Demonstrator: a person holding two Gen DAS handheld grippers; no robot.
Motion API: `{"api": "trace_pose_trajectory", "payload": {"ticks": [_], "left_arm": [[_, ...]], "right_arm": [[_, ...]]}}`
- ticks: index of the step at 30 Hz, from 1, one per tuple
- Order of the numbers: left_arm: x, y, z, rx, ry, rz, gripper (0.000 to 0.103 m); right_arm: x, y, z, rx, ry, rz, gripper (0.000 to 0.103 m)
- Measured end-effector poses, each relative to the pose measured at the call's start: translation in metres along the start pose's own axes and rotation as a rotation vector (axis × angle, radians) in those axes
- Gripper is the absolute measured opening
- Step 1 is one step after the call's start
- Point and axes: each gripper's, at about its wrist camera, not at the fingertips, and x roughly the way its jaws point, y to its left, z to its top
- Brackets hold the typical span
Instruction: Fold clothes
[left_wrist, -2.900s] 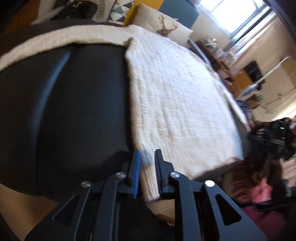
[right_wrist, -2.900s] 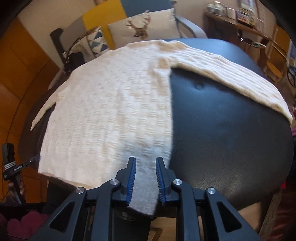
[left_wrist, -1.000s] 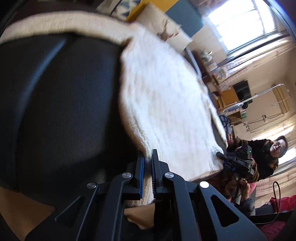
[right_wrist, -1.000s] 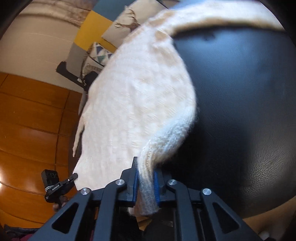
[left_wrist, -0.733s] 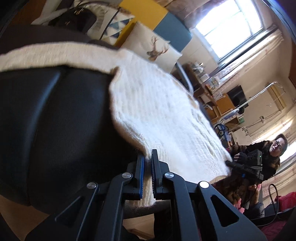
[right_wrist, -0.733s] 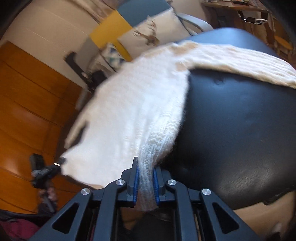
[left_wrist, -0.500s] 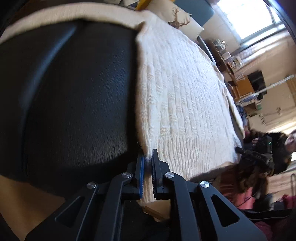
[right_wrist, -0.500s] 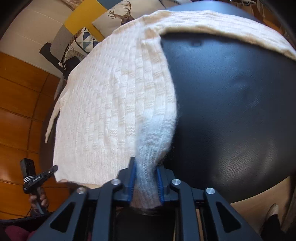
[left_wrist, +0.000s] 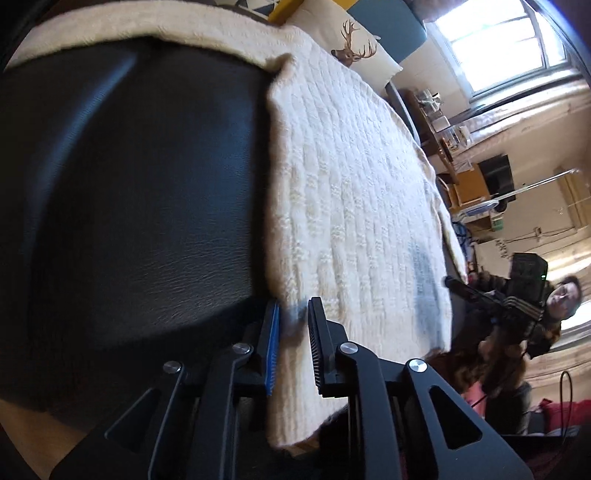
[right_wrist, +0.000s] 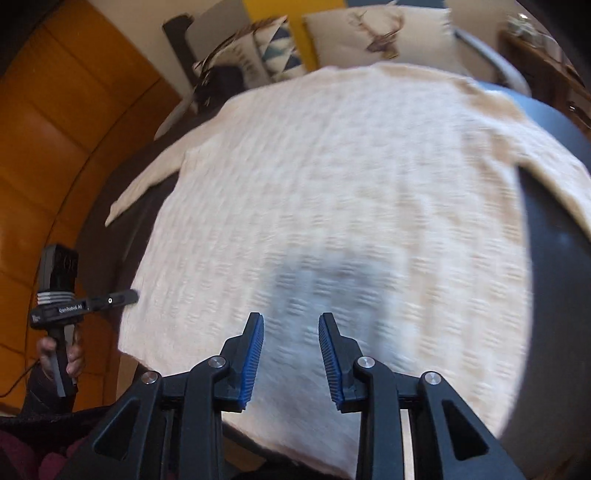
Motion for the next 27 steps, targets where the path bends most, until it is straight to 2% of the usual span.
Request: {"api": "trace_pose_trajectory", "payload": {"ticks": [2,3,5,6,8,10,11,14,17,18,21,25,27], "left_arm": [[0.000,-0.002,0.002,-0.012,-0.020,0.023,0.006],[-0.010,-0.006,0.001,0.000,-0.065,0.032,0.005],[-0.047,-0.026,-0.002,0.088,-0.200,0.059,0.005],[-0.056,-0.032,-0.001,0.114,-0.216,0.088,0.005],[-0.053,-0.028,0.001,0.102,-0.164,0.090,0.005],[-0.038,-0.017,0.000,0.070,-0.060,0.026,0.006],[-0.036,-0.013,0.000,0.062,-0.047,0.031,0.007],[-0.036,0.007,0.012,-0.002,-0.084,0.065,0.008],[-0.035,0.022,0.039,-0.079,-0.133,0.012,0.022],[-0.032,0.021,0.049,-0.071,-0.142,0.017,0.027],[-0.007,0.008,0.085,0.003,-0.135,0.037,0.029],[0.033,-0.001,0.111,0.079,-0.021,-0.007,0.029],[0.040,0.001,0.108,0.100,0.014,0.002,0.029]], "right_arm": [[0.017,0.013,0.002,-0.021,0.032,0.000,0.031],[0.024,0.019,0.003,-0.033,0.044,-0.009,0.031],[0.032,0.027,0.002,-0.074,0.064,-0.032,0.031],[0.035,0.029,0.002,-0.092,0.073,-0.037,0.031],[0.037,0.025,0.003,-0.078,0.084,-0.025,0.030],[0.039,0.021,0.004,-0.063,0.095,-0.013,0.030],[0.038,0.019,0.005,-0.051,0.102,-0.005,0.030],[0.034,0.015,0.010,-0.044,0.098,-0.005,0.031],[0.025,0.018,0.025,-0.061,0.059,0.006,0.031],[0.023,0.021,0.032,-0.066,0.049,0.020,0.031],[0.028,0.035,0.057,-0.075,0.021,0.019,0.031],[0.044,0.046,0.076,-0.064,0.013,0.027,0.031],[0.051,0.047,0.077,-0.065,0.028,0.035,0.031]]}}
